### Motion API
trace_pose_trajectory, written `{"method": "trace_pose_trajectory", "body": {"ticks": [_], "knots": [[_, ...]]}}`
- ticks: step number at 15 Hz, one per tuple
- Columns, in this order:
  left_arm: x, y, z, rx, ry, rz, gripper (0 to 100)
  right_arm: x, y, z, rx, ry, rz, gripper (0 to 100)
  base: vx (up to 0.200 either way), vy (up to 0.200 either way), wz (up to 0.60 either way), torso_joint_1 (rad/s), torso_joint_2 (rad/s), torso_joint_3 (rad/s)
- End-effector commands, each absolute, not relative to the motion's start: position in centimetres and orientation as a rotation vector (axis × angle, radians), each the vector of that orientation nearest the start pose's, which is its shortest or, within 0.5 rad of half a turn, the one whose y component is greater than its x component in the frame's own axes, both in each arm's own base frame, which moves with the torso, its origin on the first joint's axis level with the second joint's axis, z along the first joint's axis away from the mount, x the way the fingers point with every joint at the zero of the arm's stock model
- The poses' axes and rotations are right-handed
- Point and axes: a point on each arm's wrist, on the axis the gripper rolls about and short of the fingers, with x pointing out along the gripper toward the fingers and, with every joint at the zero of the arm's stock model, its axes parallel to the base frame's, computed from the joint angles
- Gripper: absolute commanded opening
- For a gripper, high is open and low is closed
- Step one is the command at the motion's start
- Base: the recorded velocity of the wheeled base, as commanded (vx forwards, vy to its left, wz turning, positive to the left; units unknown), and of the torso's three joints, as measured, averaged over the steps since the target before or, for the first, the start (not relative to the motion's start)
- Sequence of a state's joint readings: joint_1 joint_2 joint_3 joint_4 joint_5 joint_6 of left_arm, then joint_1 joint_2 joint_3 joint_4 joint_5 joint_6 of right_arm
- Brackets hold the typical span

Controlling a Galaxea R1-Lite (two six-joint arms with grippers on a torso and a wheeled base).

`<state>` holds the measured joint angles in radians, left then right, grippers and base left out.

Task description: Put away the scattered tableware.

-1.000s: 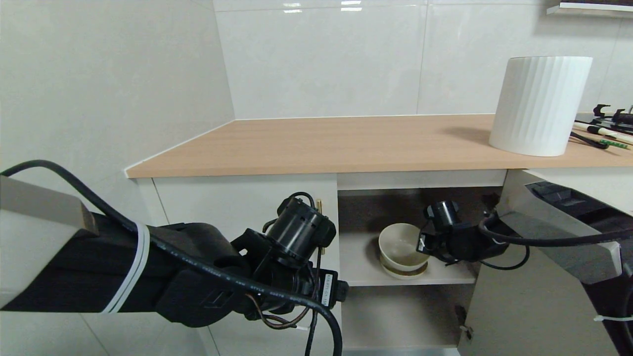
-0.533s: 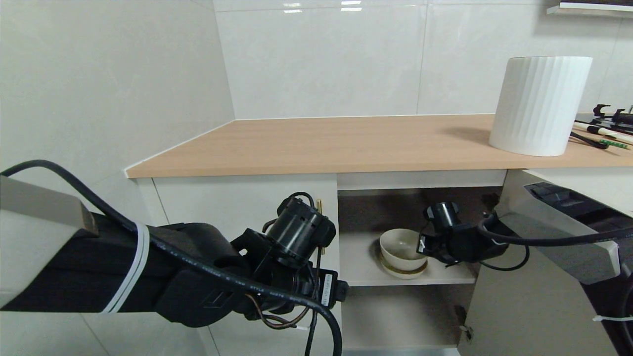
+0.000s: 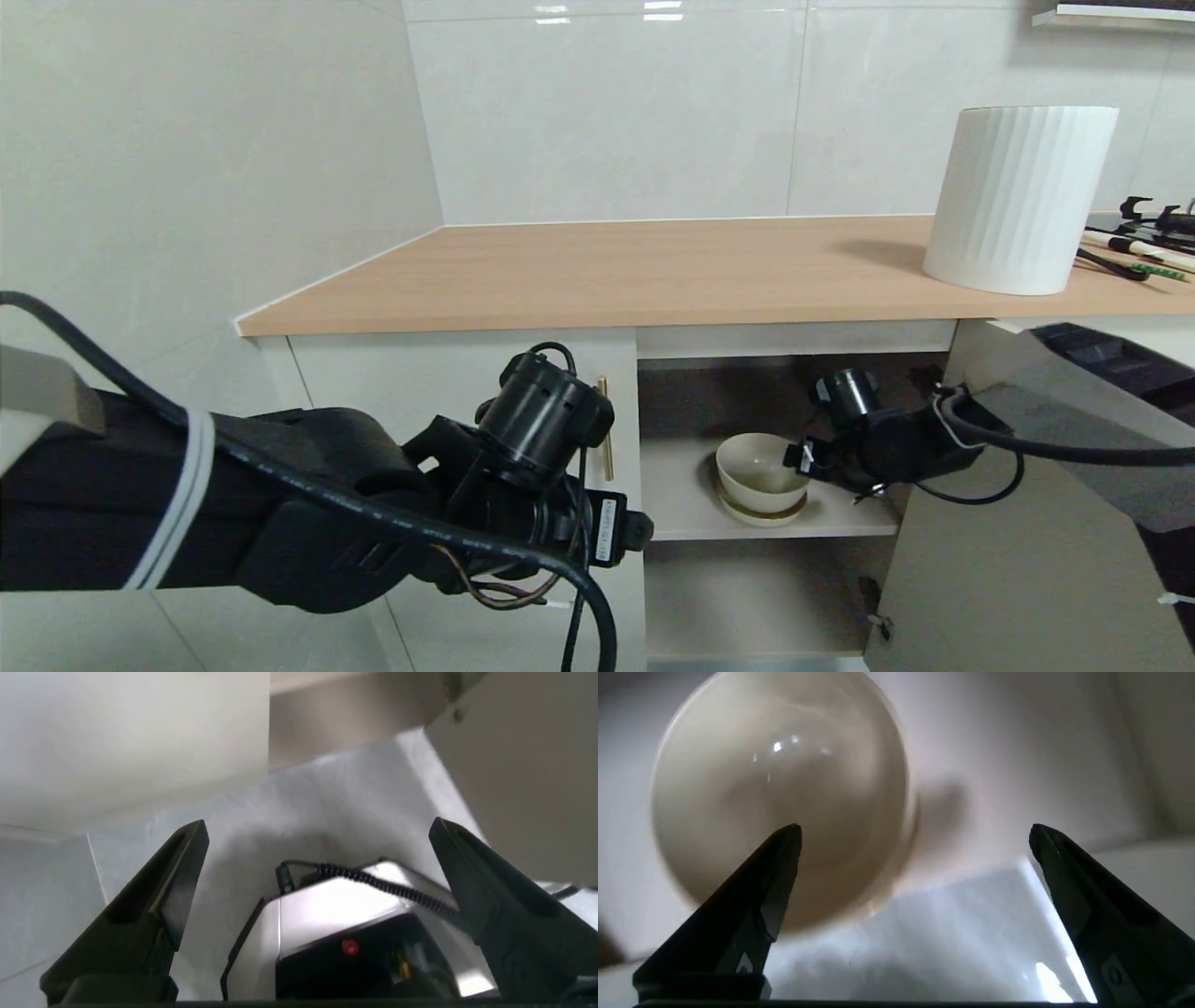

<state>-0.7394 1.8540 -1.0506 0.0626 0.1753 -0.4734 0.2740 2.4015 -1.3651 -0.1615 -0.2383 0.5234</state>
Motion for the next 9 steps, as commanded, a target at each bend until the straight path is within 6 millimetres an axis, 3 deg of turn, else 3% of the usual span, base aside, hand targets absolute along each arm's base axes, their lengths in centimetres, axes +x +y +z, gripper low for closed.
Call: {"method": "trace_pose_trajectory", "body": {"ticks": [1,3,4,5,6,8,9], "knots": [[23.8,-19.5,16.7,-0.112,0.806,-0.316,100,39.3,11.0,7.6,0.282,0.858,-0.19,100,0.0,0.0,0.0,0.0,0.0,0.0],[22.7,-16.1,19.5,-0.179,0.736,-0.293,100,34.1,10.9,12.6,0.27,0.948,-0.142,100,0.0,0.0,0.0,0.0,0.0,0.0],[21.6,-15.0,20.7,-0.203,0.723,-0.307,100,31.1,11.1,15.5,0.28,0.938,-0.081,100,0.0,0.0,0.0,0.0,0.0,0.0],[20.7,-14.4,21.1,-0.217,0.732,-0.299,100,28.7,11.0,17.1,0.278,0.929,-0.046,100,0.0,0.0,0.0,0.0,0.0,0.0],[19.9,-13.9,21.3,-0.242,0.741,-0.288,100,25.6,11.1,17.8,0.256,0.93,0.009,100,0.0,0.0,0.0,0.0,0.0,0.0],[18.9,-13.1,21.4,-0.283,0.738,-0.279,100,21.5,11.5,18.9,0.234,0.907,0.099,100,0.0,0.0,0.0,0.0,0.0,0.0],[18.6,-12.9,21.5,-0.289,0.733,-0.28,100,20.6,11.5,19.0,0.228,0.905,0.116,100,0.0,0.0,0.0,0.0,0.0,0.0]]}}
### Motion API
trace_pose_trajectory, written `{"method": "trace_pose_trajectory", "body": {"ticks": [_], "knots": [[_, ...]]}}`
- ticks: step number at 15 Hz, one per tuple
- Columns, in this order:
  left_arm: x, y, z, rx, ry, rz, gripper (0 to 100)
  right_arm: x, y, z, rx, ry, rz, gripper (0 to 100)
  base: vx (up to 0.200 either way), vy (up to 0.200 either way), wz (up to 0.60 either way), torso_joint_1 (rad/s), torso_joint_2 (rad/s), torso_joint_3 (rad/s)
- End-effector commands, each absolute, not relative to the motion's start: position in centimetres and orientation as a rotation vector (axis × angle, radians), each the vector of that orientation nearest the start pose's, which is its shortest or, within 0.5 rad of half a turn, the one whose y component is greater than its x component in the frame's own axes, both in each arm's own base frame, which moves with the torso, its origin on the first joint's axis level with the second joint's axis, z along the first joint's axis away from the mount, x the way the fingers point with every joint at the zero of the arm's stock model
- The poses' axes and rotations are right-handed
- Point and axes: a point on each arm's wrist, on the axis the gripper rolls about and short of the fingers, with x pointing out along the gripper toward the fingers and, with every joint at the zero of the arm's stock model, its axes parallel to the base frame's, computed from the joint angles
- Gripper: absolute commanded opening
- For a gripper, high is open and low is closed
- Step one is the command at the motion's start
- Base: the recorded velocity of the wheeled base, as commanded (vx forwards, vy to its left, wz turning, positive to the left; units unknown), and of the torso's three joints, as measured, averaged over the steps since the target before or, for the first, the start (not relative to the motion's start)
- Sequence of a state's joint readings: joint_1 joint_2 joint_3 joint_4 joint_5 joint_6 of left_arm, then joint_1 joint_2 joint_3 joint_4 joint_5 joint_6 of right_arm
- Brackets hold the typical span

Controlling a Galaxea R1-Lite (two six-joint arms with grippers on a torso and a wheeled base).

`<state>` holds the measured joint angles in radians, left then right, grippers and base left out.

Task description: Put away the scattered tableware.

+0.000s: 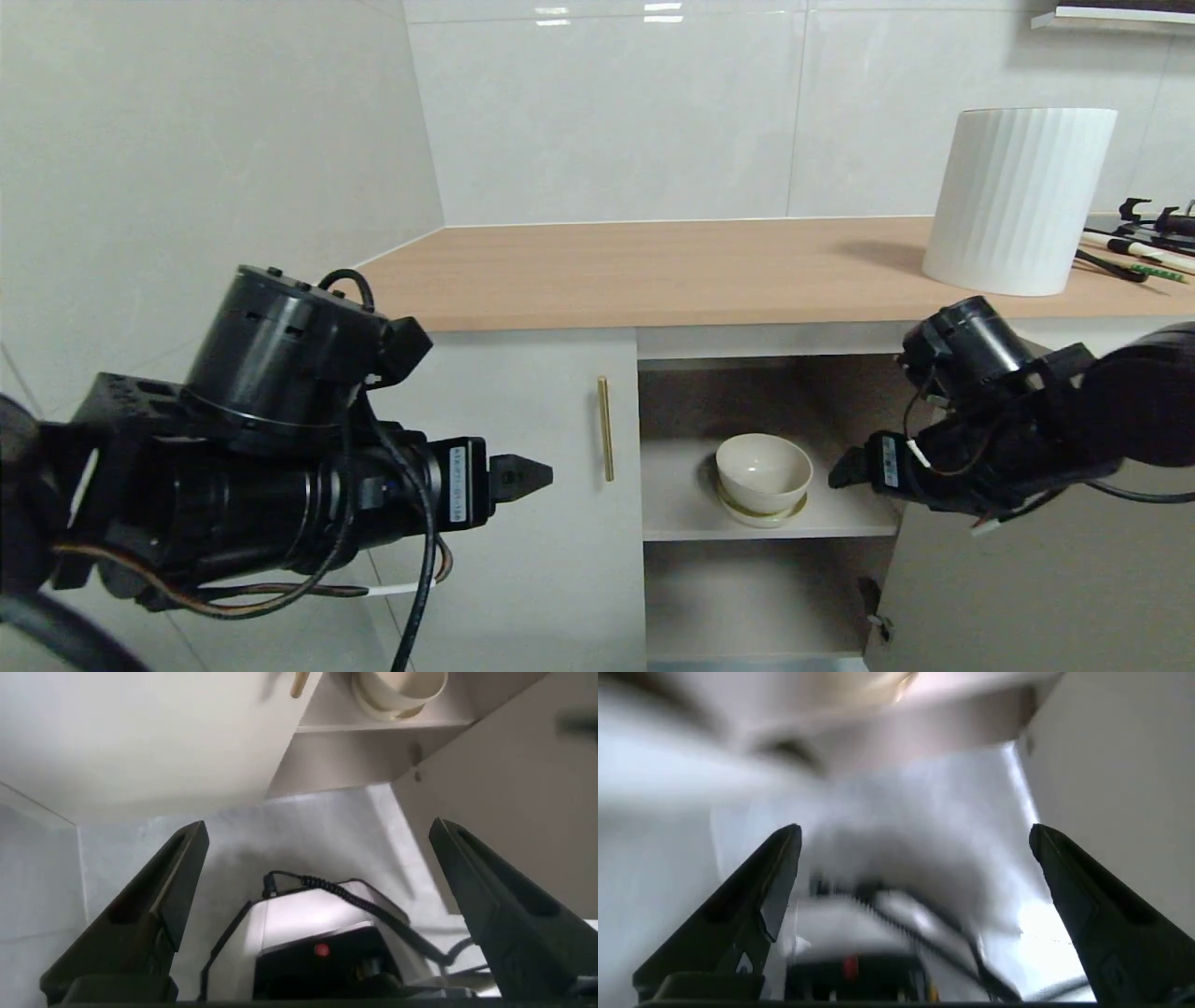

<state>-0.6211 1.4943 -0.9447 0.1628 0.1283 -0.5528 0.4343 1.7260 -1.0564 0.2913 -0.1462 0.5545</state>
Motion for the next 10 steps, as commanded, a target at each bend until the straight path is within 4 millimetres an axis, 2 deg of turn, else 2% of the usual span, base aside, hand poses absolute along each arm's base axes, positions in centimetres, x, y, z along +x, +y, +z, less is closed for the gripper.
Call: {"method": "trace_pose_trajectory", "body": {"ticks": [1,3,8,10], "knots": [[18.4,-12.1,21.5,-0.297,0.73,-0.264,100,19.0,11.0,18.9,0.223,0.906,0.129,100,0.0,0.0,0.0,0.0,0.0,0.0],[17.8,-11.6,21.6,-0.306,0.727,-0.285,100,17.4,10.1,18.8,0.225,0.898,0.132,100,0.0,0.0,0.0,0.0,0.0,0.0],[17.9,-11.7,21.5,-0.307,0.734,-0.289,100,17.0,10.1,18.6,0.219,0.904,0.138,100,0.0,0.0,0.0,0.0,0.0,0.0],[18.2,-11.8,21.2,-0.303,0.746,-0.28,100,16.8,10.2,18.6,0.21,0.906,0.148,100,-0.2,0.0,0.0,0.0,0.0,0.005]]}}
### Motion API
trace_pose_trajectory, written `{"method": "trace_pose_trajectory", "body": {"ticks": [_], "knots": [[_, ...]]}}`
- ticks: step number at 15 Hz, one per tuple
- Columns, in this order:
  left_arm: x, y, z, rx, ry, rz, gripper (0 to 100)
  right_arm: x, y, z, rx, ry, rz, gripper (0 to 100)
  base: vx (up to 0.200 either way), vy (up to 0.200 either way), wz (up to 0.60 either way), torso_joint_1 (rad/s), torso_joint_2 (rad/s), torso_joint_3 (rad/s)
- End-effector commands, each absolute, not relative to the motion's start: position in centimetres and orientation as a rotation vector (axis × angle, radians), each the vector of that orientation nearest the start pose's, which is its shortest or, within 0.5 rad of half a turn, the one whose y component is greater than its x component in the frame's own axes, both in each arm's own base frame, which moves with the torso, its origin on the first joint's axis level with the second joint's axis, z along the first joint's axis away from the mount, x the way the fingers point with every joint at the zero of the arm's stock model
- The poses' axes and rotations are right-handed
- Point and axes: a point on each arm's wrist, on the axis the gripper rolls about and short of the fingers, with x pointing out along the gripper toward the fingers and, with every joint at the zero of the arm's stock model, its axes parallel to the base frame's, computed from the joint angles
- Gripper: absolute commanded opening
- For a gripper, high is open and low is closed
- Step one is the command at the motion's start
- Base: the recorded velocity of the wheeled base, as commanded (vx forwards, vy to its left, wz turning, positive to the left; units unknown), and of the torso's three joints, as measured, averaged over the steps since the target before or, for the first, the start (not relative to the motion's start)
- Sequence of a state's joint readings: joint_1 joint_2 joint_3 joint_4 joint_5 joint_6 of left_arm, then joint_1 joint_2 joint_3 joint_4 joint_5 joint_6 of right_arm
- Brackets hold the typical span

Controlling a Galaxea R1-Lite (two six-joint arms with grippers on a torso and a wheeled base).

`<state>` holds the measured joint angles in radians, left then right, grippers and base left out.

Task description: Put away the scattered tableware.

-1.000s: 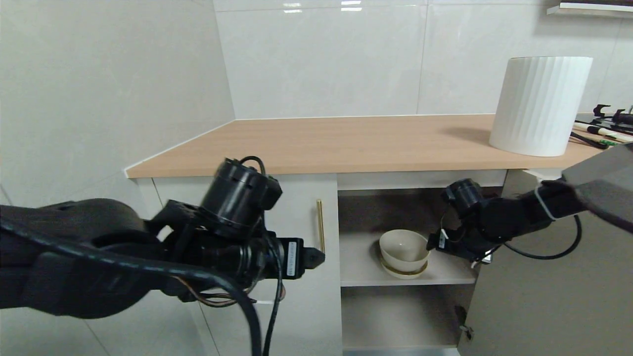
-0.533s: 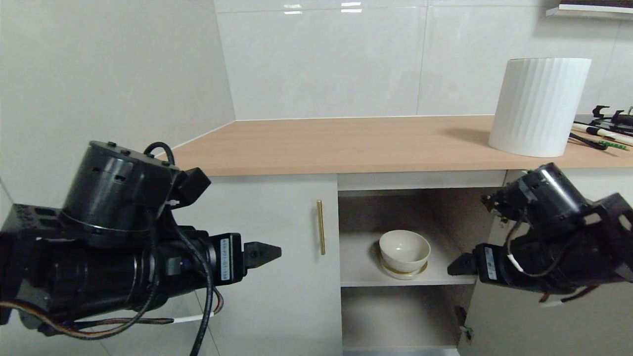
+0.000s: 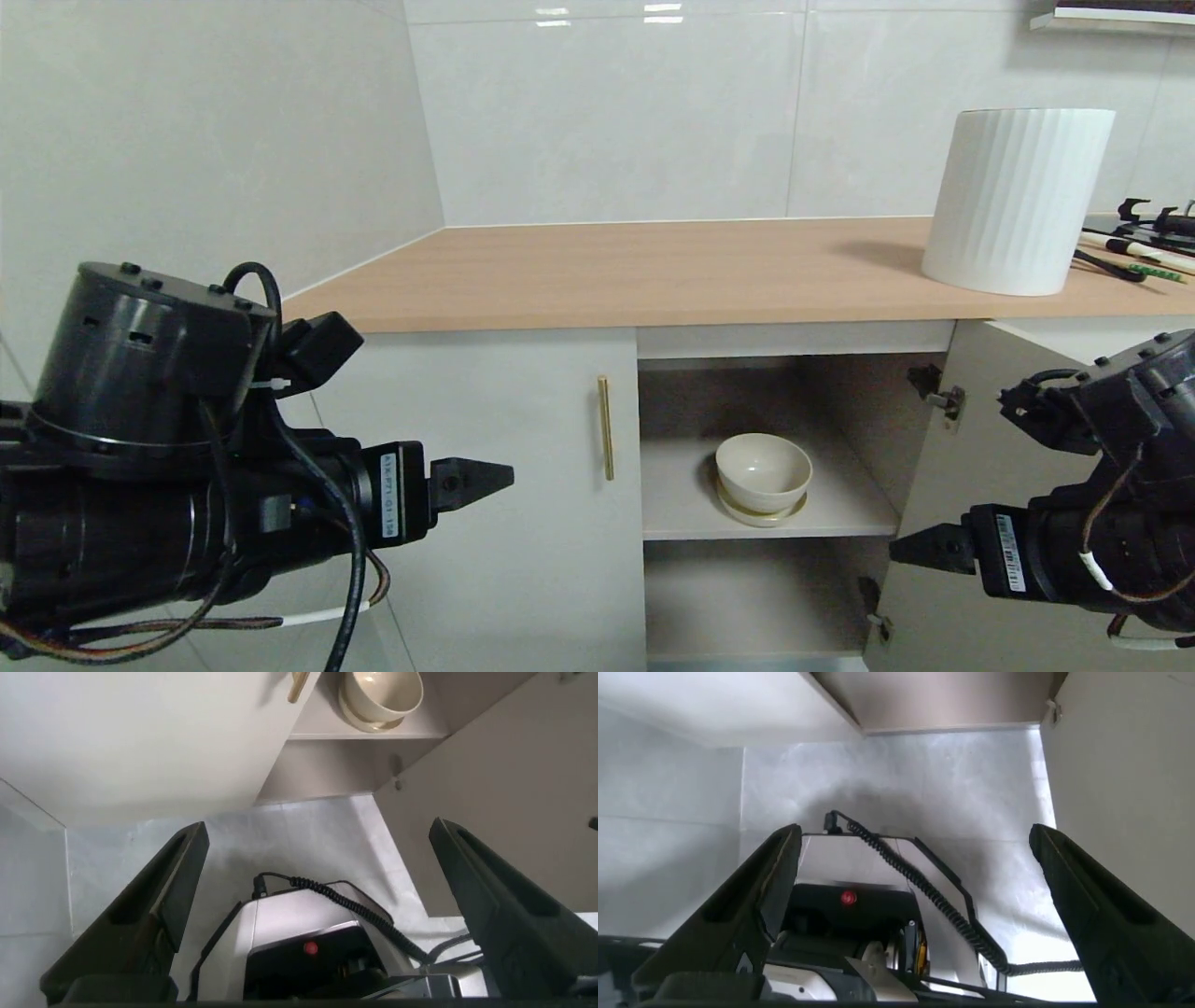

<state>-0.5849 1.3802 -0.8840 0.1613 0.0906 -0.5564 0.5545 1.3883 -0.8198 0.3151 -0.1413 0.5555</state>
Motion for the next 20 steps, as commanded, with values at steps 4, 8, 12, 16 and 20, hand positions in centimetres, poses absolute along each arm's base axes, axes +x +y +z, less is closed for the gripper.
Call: {"method": "trace_pose_trajectory", "body": {"ticks": [4,8,12,16,20], "knots": [[18.3,-11.9,21.1,-0.3,0.752,-0.278,100,16.9,10.2,18.4,0.206,0.914,0.149,100,-0.2,0.0,0.0,0.004,0.0,0.002],[18.3,-11.9,21.0,-0.298,0.753,-0.278,100,17.0,10.3,18.3,0.204,0.92,0.149,100,-0.2,0.0,0.0,0.004,0.0,0.002],[18.4,-11.9,21.0,-0.298,0.753,-0.278,100,17.4,10.5,17.5,0.19,0.949,0.138,100,-0.2,0.0,0.0,0.0,0.0,0.006],[18.4,-11.9,21.0,-0.291,0.753,-0.278,100,17.6,10.7,17.3,0.188,0.957,0.134,100,-0.2,0.0,0.0,0.001,0.0,0.002],[18.4,-11.9,21.1,-0.291,0.748,-0.279,100,17.6,10.7,17.3,0.185,0.961,0.132,100,0.0,0.0,0.0,0.0,0.0,0.0]]}}
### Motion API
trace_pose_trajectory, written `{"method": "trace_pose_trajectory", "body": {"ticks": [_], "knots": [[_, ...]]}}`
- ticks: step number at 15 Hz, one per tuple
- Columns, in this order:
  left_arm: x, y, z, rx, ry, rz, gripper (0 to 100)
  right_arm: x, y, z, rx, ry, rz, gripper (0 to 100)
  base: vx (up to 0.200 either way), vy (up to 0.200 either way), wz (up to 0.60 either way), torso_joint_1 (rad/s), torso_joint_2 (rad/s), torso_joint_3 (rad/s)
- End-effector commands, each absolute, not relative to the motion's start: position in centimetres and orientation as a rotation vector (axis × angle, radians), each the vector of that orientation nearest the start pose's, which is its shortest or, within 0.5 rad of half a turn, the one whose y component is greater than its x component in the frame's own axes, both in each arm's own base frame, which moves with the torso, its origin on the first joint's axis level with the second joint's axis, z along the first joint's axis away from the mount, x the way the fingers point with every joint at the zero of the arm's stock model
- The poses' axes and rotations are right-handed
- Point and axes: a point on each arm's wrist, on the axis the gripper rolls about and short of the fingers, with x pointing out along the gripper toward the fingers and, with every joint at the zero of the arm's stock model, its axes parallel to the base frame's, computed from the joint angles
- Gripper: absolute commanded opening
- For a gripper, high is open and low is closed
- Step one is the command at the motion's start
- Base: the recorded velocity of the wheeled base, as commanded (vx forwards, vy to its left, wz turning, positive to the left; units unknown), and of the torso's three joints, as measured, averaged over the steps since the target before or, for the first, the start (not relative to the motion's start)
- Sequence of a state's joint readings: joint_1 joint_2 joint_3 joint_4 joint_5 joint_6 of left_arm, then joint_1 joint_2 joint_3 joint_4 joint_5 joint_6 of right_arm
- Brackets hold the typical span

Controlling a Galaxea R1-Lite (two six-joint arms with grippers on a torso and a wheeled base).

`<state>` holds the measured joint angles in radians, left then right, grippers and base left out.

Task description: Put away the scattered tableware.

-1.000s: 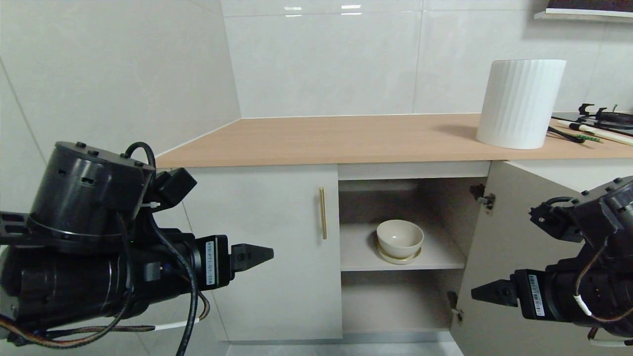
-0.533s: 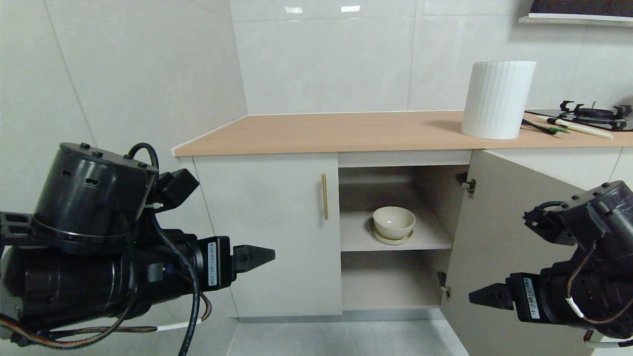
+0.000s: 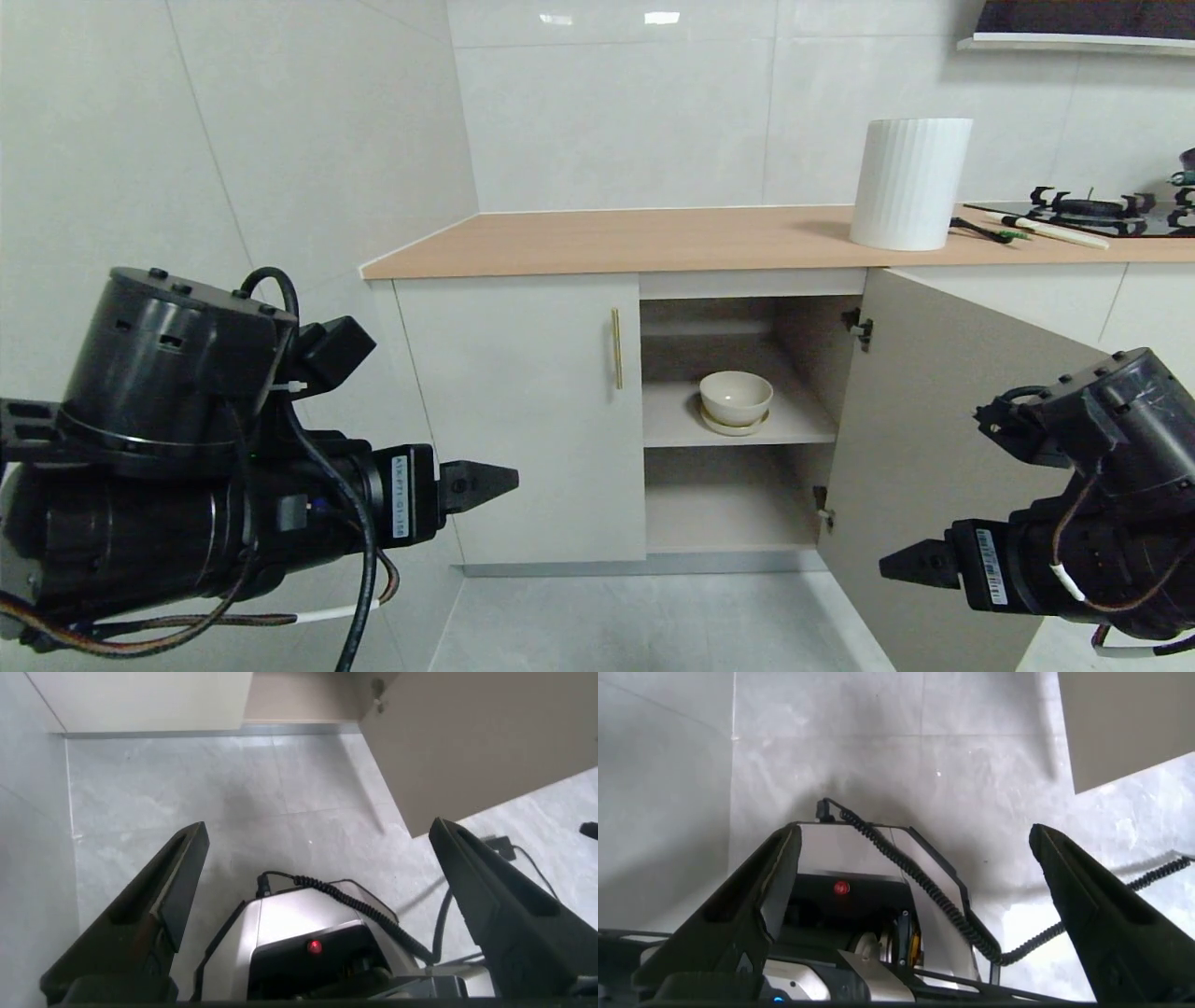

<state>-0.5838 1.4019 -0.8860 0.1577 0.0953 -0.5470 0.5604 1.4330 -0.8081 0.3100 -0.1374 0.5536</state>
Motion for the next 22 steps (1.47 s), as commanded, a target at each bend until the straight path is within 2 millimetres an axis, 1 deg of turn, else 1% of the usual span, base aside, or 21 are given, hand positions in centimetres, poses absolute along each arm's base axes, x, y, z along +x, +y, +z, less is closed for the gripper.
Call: {"method": "trace_pose_trajectory", "body": {"ticks": [1,2,3,4,8,10,13,18,20,21,22], "knots": [[18.5,-12.0,21.0,-0.29,0.75,-0.279,100,17.6,10.7,17.3,0.185,0.96,0.133,100,0.0,0.0,0.0,0.0,0.0,0.0],[18.5,-12.0,21.2,-0.293,0.744,-0.281,100,17.3,10.6,17.9,0.196,0.938,0.148,100,0.0,0.0,0.0,0.0,0.0,0.0],[18.4,-11.9,21.2,-0.292,0.743,-0.282,100,17.2,10.7,18.0,0.194,0.936,0.157,100,0.0,0.0,0.0,0.0,0.0,0.0],[18.4,-11.9,21.3,-0.288,0.741,-0.284,100,16.9,11.2,17.9,0.182,0.94,0.179,100,0.0,0.0,0.0,0.0,0.0,0.0],[18.4,-11.9,21.3,-0.287,0.739,-0.285,100,16.7,11.1,17.9,0.179,0.944,0.18,100,0.0,0.0,0.0,0.0,0.0,0.0],[18.4,-11.9,21.2,-0.285,0.74,-0.281,100,16.6,11.1,17.4,0.174,0.962,0.174,100,0.0,0.0,0.0,0.0,0.0,0.0],[18.4,-11.9,21.3,-0.28,0.736,-0.279,100,16.5,11.0,17.4,0.174,0.962,0.172,100,0.0,-0.2,0.0,0.002,0.0,0.001],[18.3,-11.8,21.5,-0.285,0.726,-0.279,100,16.2,10.6,16.6,0.152,0.979,0.137,100,0.0,-0.2,0.0,0.006,0.0,0.002],[18.3,-11.8,21.5,-0.284,0.724,-0.275,100,16.4,9.8,16.2,0.157,0.985,0.097,100,0.0,-0.2,0.0,0.002,0.01,0.002],[18.3,-11.8,21.5,-0.284,0.724,-0.275,100,16.5,9.6,16.2,0.163,0.984,0.085,100,0.0,-0.2,0.0,0.002,0.0,0.002],[18.3,-11.8,21.4,-0.283,0.725,-0.275,100,16.5,8.9,16.4,0.161,0.979,0.065,100,0.0,-0.2,0.0,0.002,0.0,0.007]]}}
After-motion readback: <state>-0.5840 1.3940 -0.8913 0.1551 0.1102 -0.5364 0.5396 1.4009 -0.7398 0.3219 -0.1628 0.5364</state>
